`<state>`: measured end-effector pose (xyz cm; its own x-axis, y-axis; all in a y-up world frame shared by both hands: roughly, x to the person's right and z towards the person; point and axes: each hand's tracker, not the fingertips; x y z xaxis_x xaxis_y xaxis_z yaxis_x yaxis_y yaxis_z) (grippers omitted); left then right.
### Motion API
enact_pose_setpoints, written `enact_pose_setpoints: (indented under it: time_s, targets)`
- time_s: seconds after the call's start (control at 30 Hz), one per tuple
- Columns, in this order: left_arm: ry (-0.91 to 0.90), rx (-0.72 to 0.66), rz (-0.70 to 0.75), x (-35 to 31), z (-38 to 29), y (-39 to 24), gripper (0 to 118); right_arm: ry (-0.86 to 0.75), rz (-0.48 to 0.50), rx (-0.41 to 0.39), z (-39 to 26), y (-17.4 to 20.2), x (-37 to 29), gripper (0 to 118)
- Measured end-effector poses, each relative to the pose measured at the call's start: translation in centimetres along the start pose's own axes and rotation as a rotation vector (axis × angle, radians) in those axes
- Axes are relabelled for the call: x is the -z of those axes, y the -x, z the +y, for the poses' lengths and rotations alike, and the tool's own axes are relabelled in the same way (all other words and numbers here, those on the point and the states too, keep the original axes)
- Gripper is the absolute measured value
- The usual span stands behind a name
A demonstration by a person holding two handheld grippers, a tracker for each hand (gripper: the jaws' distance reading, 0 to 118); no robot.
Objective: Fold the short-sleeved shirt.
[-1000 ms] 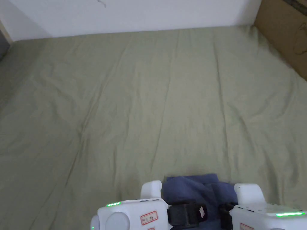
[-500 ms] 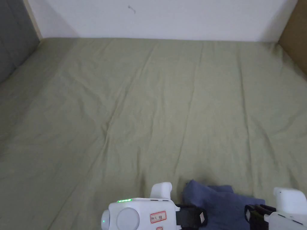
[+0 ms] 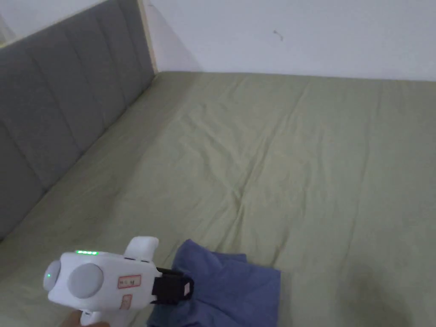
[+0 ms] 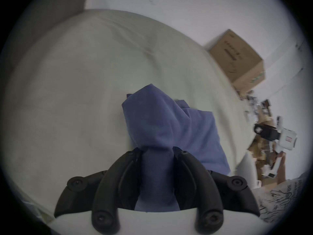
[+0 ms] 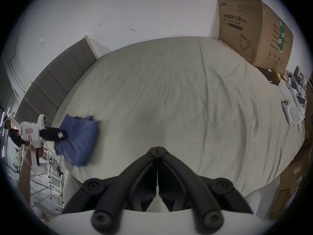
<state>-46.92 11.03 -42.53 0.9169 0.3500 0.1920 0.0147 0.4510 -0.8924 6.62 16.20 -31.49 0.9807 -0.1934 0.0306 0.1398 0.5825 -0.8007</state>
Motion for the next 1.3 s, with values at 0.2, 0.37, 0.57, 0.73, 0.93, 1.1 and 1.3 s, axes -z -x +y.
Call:
enact_pose_setpoints:
  time_s: [0.2, 0.37, 0.57, 0.73, 0.93, 1.1, 1.3]
  targets:
    - [0.084, 0.067, 0.367, -3.9, 4.6, 10.9, 33, 0.034, 0.026, -0.014, 0.4, 1.5, 1.9, 0]
    - [0.091, 0.022, 0.474, -4.2, 6.0, 14.4, 33, 0.036, 0.032, -0.037, 0.7, 2.6, 2.4, 0]
    - [0.007, -0.049, 0.539, -5.0, 4.8, 11.7, 83, 0.051, 0.049, -0.027, 0.9, 2.4, 2.5, 0]
    - [-0.065, -0.129, 0.476, -8.1, 4.6, 8.1, 73, 0.039, 0.064, -0.019, 1.0, 1.5, 2.0, 0]
    - [-0.309, 0.000, 0.416, -9.2, 1.9, -4.0, 3, -0.044, 0.077, -0.024, 1.5, 1.7, 0.4, 0]
    - [-0.392, 0.151, 0.382, -6.5, -1.3, -15.5, 0, -0.167, 0.060, -0.054, 1.9, 2.1, -1.9, 0]
    - [-0.534, 0.172, 0.266, -5.5, -3.0, -25.2, 0, -0.364, -0.054, -0.096, 1.5, 2.8, -5.6, 0]
